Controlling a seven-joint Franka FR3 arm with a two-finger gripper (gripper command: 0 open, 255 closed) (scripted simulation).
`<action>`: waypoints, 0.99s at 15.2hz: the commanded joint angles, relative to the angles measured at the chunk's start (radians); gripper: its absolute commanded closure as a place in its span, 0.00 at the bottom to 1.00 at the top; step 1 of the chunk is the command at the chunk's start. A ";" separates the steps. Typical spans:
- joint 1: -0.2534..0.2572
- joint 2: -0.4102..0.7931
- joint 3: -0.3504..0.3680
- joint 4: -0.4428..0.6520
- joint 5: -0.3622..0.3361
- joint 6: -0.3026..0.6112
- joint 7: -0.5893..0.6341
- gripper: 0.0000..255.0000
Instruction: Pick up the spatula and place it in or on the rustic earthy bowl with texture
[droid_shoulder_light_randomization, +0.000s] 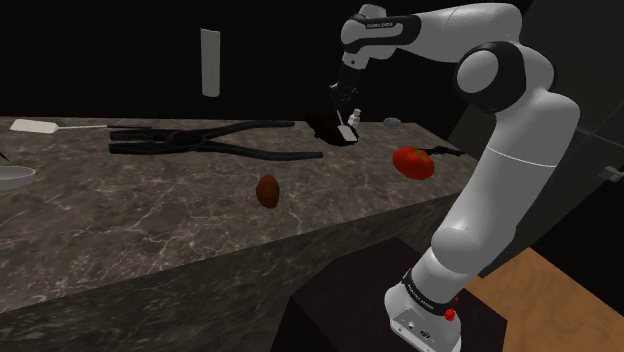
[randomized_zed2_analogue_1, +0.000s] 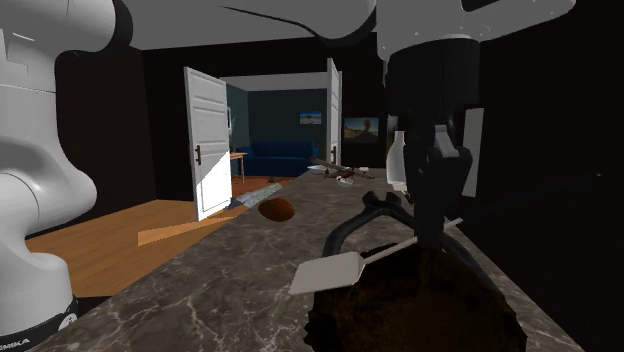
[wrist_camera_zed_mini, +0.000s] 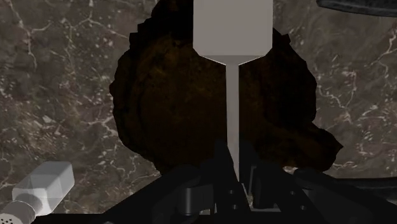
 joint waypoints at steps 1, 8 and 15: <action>0.001 0.004 0.001 -0.019 0.001 0.023 0.001 1.00; 0.001 0.008 0.001 -0.052 0.002 0.060 0.000 1.00; 0.001 0.008 0.001 -0.052 0.002 0.060 0.000 0.00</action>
